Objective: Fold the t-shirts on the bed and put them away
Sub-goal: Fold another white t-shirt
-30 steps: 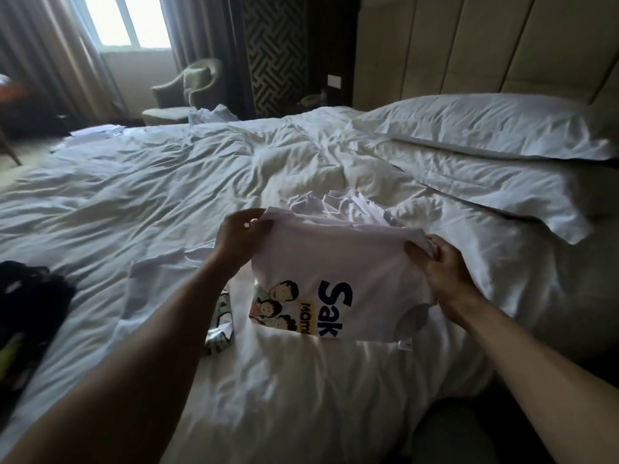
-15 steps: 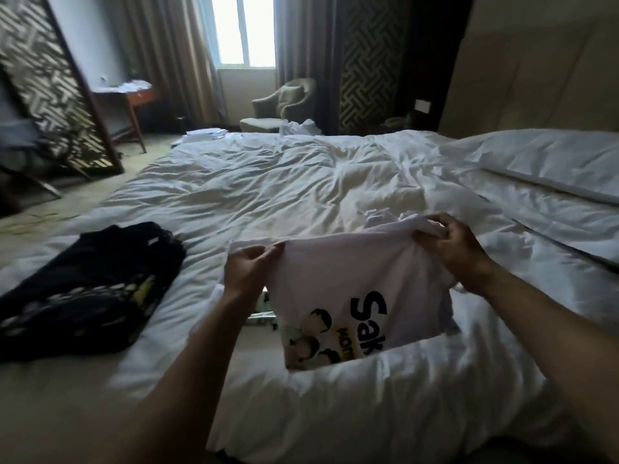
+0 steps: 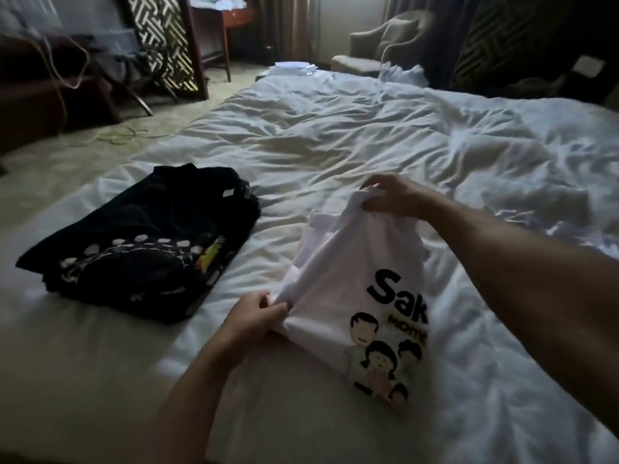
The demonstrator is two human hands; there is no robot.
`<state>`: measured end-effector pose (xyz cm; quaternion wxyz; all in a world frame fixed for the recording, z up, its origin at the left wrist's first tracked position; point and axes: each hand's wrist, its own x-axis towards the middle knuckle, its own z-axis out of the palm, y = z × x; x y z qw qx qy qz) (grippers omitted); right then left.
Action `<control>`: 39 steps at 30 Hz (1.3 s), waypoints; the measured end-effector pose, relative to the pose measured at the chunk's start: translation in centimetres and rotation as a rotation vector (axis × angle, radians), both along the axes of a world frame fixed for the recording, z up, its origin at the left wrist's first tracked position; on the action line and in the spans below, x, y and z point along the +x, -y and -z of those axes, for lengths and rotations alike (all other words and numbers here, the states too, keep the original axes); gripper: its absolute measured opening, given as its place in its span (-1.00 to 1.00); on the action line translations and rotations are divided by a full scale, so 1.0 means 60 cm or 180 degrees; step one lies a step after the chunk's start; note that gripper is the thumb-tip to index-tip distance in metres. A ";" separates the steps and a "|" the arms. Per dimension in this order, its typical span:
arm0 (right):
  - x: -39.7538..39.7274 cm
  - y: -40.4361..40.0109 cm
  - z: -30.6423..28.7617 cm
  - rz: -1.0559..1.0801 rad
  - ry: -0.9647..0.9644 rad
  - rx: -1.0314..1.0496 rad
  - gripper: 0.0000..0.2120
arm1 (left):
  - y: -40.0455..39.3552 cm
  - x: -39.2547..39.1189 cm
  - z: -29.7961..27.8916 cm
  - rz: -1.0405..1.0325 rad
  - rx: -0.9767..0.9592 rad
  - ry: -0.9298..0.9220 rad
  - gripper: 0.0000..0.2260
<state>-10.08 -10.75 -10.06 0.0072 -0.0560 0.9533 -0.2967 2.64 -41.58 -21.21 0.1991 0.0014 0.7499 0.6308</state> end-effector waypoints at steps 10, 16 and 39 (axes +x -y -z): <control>-0.103 0.128 0.107 -0.0397 -0.0071 0.0094 -0.52 | 0.012 -0.132 -0.040 0.1174 -0.1346 0.0605 -0.34; -0.032 0.099 0.129 0.1178 -0.0874 -0.0440 -0.38 | -0.084 -0.207 -0.018 0.0289 -0.1759 -0.0752 -0.53; 0.049 -0.011 0.196 0.2001 -0.0090 -0.0808 -0.78 | -0.198 -0.371 -0.018 0.0089 -0.0865 -0.1052 -0.55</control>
